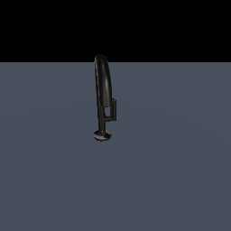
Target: Turn on the faucet by rotating a designated handle.
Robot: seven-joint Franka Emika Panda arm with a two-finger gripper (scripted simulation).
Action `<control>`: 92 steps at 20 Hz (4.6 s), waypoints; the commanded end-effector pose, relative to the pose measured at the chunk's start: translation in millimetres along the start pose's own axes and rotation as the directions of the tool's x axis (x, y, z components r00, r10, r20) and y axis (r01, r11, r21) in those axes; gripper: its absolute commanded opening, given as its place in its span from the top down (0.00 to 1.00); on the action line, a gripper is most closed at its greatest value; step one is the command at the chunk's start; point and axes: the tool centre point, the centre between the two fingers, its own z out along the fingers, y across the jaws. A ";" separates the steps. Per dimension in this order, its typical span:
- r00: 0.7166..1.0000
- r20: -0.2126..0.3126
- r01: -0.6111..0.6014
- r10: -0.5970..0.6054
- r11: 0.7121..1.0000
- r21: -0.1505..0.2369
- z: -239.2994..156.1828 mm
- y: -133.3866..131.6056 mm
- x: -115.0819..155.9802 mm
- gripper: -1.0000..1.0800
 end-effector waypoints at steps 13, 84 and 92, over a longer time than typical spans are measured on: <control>0.956 0.246 -0.205 0.162 0.965 0.163 24.5 -9.1 81.5 1.00; 0.182 0.977 -0.929 0.108 0.344 0.135 253.1 -3.0 255.1 1.00; 0.189 0.976 -0.929 0.109 0.340 0.142 251.4 1.0 243.7 1.00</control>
